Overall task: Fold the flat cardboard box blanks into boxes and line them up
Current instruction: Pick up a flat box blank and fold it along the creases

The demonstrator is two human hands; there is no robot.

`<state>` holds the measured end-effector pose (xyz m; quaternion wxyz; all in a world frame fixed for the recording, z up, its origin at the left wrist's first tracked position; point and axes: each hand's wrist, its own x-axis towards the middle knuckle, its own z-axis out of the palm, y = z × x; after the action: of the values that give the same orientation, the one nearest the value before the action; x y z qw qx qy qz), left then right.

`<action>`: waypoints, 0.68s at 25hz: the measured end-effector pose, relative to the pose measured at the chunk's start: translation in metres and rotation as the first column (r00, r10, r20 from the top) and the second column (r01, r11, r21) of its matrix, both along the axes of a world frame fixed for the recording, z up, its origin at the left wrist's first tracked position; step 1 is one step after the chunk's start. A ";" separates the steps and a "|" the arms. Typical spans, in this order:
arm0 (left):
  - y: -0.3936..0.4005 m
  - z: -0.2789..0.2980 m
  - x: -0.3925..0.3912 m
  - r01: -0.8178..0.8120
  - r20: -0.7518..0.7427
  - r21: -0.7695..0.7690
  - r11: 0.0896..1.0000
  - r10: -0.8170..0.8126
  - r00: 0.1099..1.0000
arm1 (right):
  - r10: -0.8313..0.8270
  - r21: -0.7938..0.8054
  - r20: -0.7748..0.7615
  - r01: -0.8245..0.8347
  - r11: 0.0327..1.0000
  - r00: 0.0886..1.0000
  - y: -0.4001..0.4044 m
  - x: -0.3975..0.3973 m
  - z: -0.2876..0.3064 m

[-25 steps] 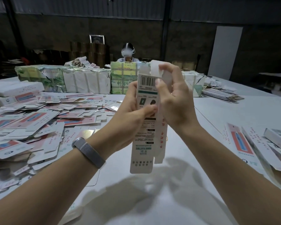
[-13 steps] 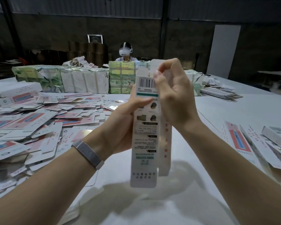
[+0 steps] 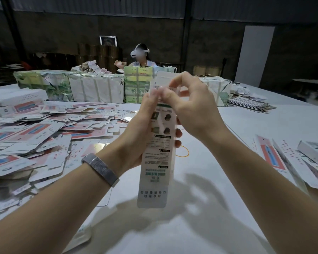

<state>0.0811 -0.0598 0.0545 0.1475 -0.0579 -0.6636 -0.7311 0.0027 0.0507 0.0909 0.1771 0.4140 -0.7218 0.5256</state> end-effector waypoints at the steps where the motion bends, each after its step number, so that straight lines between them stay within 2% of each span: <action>1: 0.002 -0.001 -0.001 -0.036 -0.007 -0.025 0.999 0.036 0.999 | 0.009 -0.005 0.000 -0.009 1.000 1.000 0.000 0.001 0.000; 4: 0.005 -0.004 -0.006 -0.125 -0.094 -0.016 0.992 0.123 0.988 | 0.062 -0.096 -0.018 -0.064 0.993 0.998 -0.001 0.002 -0.002; 9: 0.009 -0.008 -0.011 -0.148 -0.333 0.035 0.988 0.151 0.931 | 0.336 -0.382 0.107 -0.273 0.883 0.936 -0.006 0.001 -0.014; 17: 0.010 -0.010 -0.010 -0.172 -0.348 0.042 0.984 0.175 0.921 | 0.400 -0.456 0.116 -0.309 0.835 0.909 -0.011 -0.004 -0.023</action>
<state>0.0707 -0.0497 0.0447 0.3278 -0.1275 -0.6254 -0.6965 -0.0008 0.0394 0.0676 0.0862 0.4352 -0.5134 0.7346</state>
